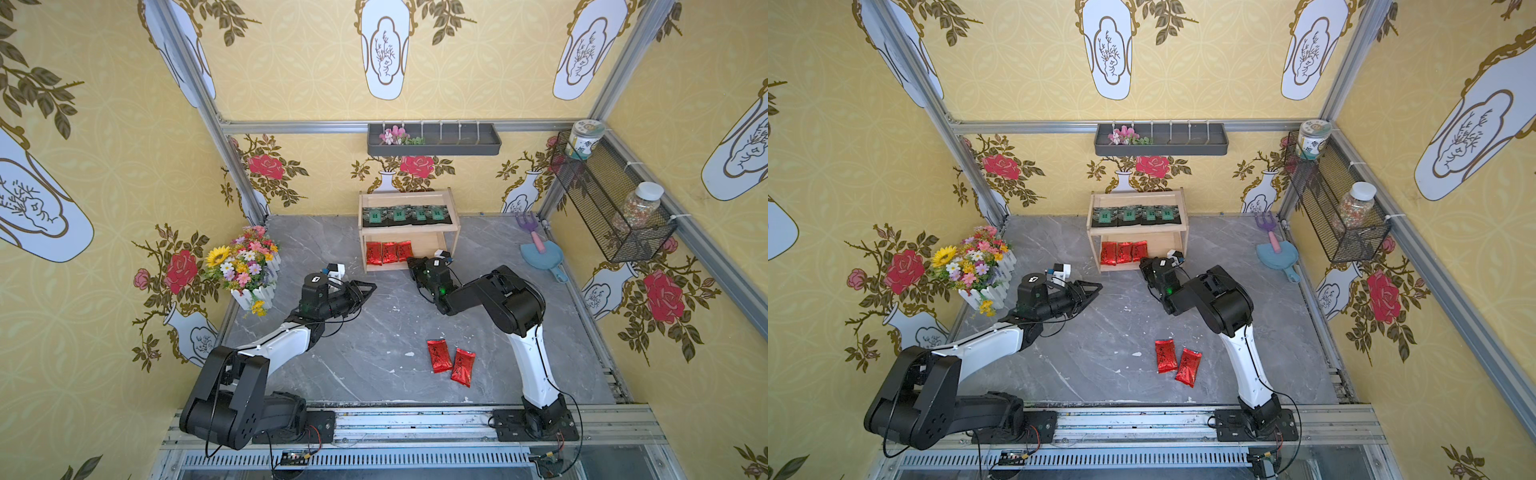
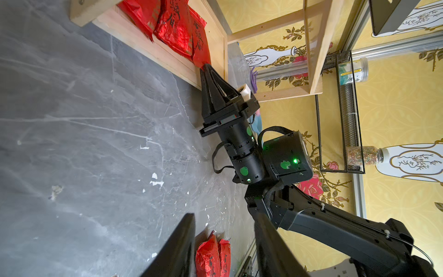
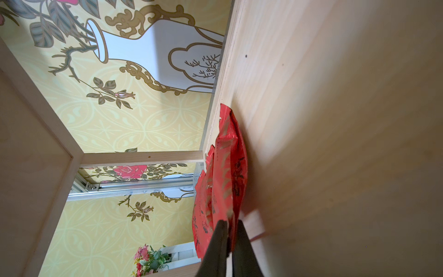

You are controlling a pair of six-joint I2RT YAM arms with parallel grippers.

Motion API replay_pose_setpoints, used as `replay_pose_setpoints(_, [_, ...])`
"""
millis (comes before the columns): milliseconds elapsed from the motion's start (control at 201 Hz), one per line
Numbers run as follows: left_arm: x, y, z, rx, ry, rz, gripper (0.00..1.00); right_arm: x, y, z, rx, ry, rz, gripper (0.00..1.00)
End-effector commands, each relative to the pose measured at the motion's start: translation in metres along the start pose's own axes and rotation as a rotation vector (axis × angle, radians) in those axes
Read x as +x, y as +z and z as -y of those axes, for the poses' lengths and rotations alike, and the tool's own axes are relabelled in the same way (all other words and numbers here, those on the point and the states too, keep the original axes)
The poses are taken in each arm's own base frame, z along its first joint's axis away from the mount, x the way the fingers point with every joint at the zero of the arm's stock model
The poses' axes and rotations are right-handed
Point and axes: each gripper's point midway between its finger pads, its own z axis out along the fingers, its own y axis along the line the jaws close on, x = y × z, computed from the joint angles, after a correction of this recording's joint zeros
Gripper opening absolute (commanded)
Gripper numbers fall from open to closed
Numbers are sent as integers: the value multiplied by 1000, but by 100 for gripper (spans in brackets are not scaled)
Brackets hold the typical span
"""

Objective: Place the tea bags on the shelf by color
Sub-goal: Place the tea bag on the shelf, then move the tea bag to the center of the board.

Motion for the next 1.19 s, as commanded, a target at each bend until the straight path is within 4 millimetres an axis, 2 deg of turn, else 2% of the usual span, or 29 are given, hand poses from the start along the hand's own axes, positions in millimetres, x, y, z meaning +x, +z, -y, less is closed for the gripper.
replay_pose_setpoints(0, [0, 0, 2, 16, 17, -3, 46, 2, 0, -7, -40, 8, -9, 15])
replay_pose_setpoints(154, [0, 0, 2, 14, 16, -2, 46, 5, -1, -5, -33, 9, -22, 19])
replay_pose_setpoints(428, [-1, -1, 2, 12, 21, 9, 46, 3, -17, -3, 14, -31, -61, 41])
replay_pose_setpoints(637, [-2, -1, -1, 0, 17, 12, 46, 29, -40, -5, 62, -93, -170, 45])
replay_pose_setpoints(792, [1, 1, -4, -9, 5, 2, 48, 50, -75, -6, 86, -178, -324, 45])
replay_pose_setpoints(1016, [16, 12, -14, -50, -3, -44, 50, 78, -152, 14, 378, -523, -509, 48])
replay_pose_setpoints(1185, [28, 22, -17, -65, -3, -83, 50, 78, -202, 9, 586, -787, -550, 51])
